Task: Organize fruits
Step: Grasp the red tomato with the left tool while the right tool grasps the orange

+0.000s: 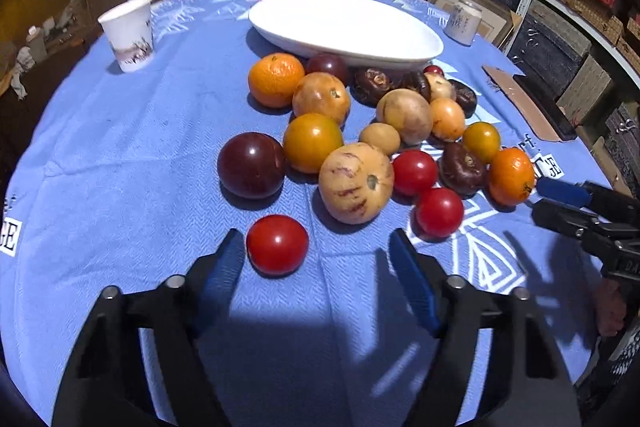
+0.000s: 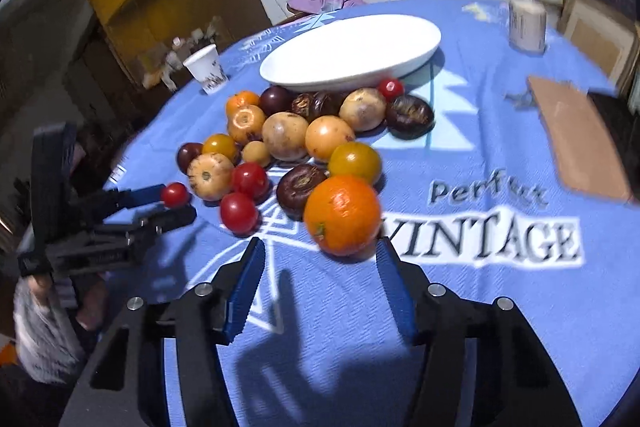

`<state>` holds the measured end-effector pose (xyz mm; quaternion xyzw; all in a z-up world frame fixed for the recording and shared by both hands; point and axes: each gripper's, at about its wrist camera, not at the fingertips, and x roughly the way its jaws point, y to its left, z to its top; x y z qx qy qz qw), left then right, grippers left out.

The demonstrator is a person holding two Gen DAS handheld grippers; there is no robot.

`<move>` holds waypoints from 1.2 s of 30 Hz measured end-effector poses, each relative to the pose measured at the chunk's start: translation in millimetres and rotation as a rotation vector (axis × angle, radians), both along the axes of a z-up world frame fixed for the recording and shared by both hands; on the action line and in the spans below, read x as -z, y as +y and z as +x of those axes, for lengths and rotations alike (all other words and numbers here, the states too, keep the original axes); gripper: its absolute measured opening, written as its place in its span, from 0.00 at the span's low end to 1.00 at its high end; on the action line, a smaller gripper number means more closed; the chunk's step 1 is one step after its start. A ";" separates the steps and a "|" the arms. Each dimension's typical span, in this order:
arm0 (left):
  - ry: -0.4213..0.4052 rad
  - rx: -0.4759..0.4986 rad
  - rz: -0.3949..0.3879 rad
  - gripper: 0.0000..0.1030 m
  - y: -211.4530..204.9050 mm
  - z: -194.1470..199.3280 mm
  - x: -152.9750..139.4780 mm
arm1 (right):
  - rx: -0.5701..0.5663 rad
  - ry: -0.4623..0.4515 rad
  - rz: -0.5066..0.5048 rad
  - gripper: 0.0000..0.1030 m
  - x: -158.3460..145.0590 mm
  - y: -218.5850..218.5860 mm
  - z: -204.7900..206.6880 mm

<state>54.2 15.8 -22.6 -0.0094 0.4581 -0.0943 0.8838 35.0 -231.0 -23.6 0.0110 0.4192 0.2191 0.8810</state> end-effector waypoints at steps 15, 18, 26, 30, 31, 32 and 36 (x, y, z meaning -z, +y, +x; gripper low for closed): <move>0.004 -0.028 -0.080 0.61 13.9 5.3 6.2 | -0.003 0.045 -0.022 0.48 21.7 -0.6 36.8; 0.002 -0.037 -0.091 0.58 15.5 3.8 5.6 | 0.004 0.045 0.000 0.45 21.0 -3.5 37.5; -0.005 -0.071 -0.112 0.37 24.0 -2.6 6.6 | 0.009 0.050 0.018 0.45 22.4 -5.7 37.8; -0.017 -0.075 -0.112 0.31 25.3 -7.9 6.1 | 0.009 0.050 0.020 0.45 22.7 -5.8 38.0; -0.011 -0.081 -0.124 0.30 27.6 -6.4 6.8 | 0.009 0.050 0.020 0.45 22.7 -5.8 38.0; -0.011 -0.083 -0.134 0.30 28.8 -6.1 7.3 | 0.009 0.050 0.022 0.45 22.4 -6.3 38.1; -0.013 -0.080 -0.142 0.29 28.8 -5.7 6.9 | 0.010 0.048 0.031 0.44 22.7 -6.8 38.1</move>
